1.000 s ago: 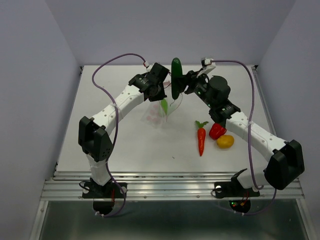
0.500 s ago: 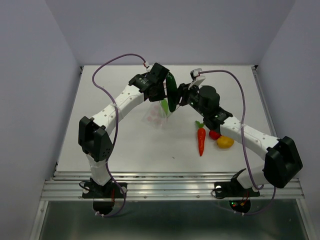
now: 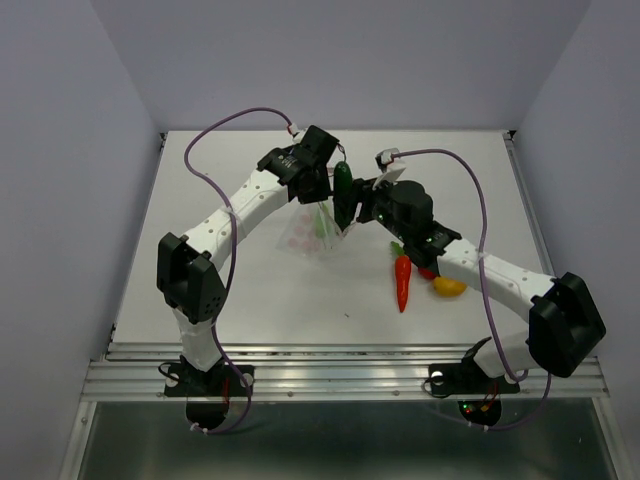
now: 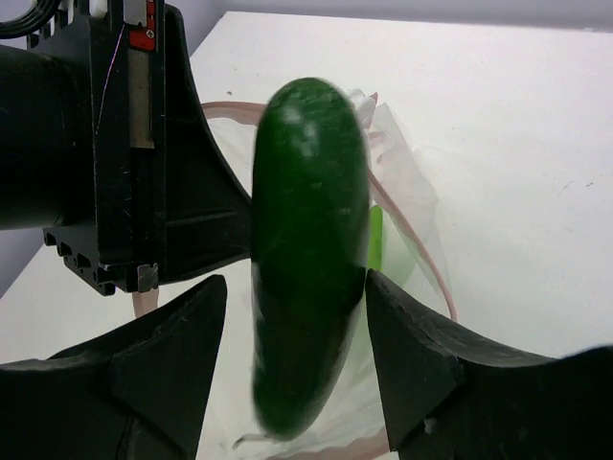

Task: Place the food in the zip-top bag and seal the zipper
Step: Place the fake vegetable in the zipper food storage bag.

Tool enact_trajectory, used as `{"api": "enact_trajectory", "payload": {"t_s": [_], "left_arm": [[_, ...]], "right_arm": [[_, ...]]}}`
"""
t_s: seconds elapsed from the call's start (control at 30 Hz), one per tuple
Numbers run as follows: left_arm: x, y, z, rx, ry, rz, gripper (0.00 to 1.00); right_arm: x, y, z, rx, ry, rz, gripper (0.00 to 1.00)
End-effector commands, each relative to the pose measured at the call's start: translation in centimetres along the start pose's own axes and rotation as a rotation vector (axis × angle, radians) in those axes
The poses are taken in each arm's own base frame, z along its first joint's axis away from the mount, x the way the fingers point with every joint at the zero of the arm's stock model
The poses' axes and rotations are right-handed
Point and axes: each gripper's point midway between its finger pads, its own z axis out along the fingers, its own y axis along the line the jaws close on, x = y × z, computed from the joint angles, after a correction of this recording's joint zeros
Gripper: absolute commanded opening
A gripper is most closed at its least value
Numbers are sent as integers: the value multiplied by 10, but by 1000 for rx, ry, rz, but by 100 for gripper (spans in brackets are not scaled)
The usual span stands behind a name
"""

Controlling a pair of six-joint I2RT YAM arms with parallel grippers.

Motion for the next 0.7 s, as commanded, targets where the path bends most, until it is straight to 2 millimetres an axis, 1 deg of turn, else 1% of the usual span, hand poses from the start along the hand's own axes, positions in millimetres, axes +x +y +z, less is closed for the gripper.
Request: {"api": "enact_trajectory", "payload": {"t_s": [0.0, 0.03, 0.13, 0.23, 0.27, 0.3, 0.37, 0.4, 0.43, 0.47, 0.5, 0.53, 0.57, 0.6, 0.63, 0.67], "left_arm": [[-18, -9, -11, 30, -45, -20, 0], [-18, -9, -11, 30, -45, -20, 0], [-18, -9, -11, 31, -46, -20, 0], [-18, -9, -11, 32, -47, -21, 0], [-18, -9, -11, 33, -47, -19, 0], [-17, -9, -10, 31, -44, -18, 0], [-17, -8, -10, 29, -42, -16, 0], [-16, -8, -9, 28, -41, -16, 0], [-17, -8, -10, 29, -42, -14, 0], [-16, -8, -9, 28, -41, -13, 0], [-16, -8, -8, 28, -39, -9, 0], [-15, -8, -9, 27, -38, -9, 0], [-15, -7, -9, 25, -37, -5, 0], [-15, -7, -9, 25, -38, -4, 0], [-16, -7, -9, 25, -40, -4, 0], [-16, -7, -9, 26, -41, -3, 0]], "right_arm": [[-18, 10, -5, -21, -53, 4, 67], [-21, 12, -7, -31, -59, 5, 73], [-32, 17, -11, -45, -77, 9, 81], [-41, 20, -14, -46, -86, 18, 82], [-41, 19, -16, -35, -76, 21, 82], [-47, 20, -16, -29, -83, 37, 83], [-49, 16, -18, 3, -71, 46, 86], [-58, 18, -20, 12, -86, 59, 92], [-61, 18, -21, 18, -84, 64, 97], [-58, 15, -23, 35, -57, 60, 100], [-62, 10, -25, 75, -59, 72, 100], [-74, 10, -27, 94, -72, 76, 100], [-66, -6, -35, 196, -13, 72, 100], [-66, -6, -35, 197, -14, 81, 100], [-70, -20, -42, 280, -27, 81, 100], [-63, -33, -50, 344, 3, 83, 100]]}}
